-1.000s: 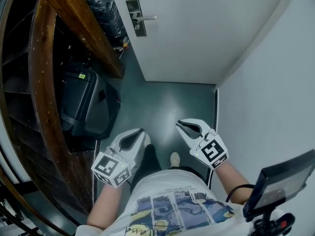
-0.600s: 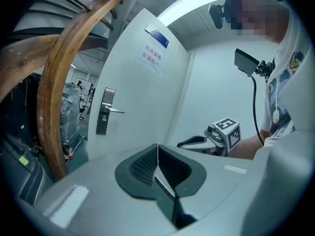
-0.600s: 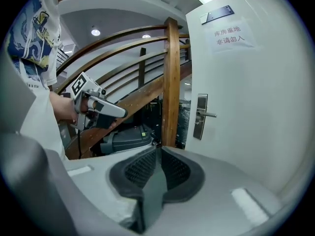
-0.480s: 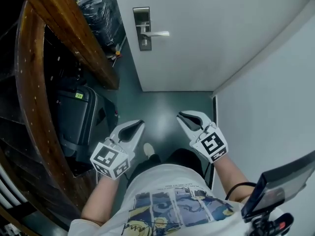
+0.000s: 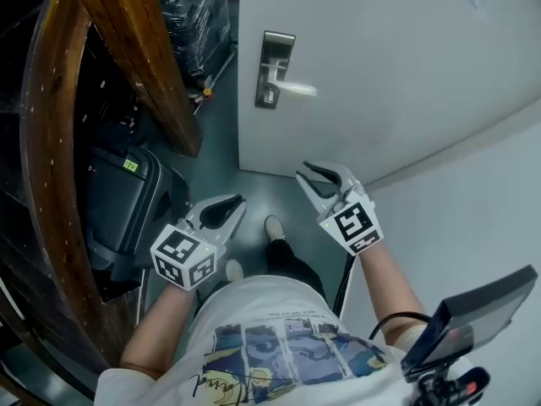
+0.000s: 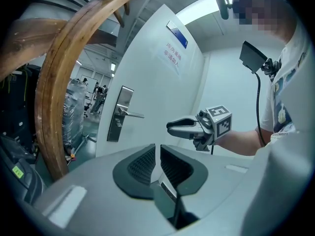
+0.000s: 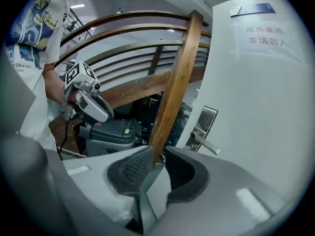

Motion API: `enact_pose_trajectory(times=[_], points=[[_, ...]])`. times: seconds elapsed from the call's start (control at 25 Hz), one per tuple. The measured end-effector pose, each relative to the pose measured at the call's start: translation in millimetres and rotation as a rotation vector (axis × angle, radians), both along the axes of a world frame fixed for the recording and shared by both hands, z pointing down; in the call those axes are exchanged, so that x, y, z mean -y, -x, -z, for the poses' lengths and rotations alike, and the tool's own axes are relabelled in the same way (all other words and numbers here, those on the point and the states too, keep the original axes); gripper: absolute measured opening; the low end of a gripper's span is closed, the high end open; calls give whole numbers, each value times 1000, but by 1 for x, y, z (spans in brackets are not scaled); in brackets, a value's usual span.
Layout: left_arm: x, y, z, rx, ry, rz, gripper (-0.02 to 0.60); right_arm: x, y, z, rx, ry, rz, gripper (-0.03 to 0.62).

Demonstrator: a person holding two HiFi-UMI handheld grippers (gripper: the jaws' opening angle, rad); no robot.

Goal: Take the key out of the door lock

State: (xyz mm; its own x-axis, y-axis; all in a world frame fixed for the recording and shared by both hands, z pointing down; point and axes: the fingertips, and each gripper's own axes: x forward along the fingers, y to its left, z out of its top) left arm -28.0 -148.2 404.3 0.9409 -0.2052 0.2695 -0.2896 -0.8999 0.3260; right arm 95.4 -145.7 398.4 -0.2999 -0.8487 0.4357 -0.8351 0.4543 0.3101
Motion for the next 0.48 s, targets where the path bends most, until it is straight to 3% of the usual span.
enact_pose_trajectory(times=[0.48], points=[[78, -69, -23, -16, 81, 173, 47, 145, -61, 11, -226, 9, 275, 114]])
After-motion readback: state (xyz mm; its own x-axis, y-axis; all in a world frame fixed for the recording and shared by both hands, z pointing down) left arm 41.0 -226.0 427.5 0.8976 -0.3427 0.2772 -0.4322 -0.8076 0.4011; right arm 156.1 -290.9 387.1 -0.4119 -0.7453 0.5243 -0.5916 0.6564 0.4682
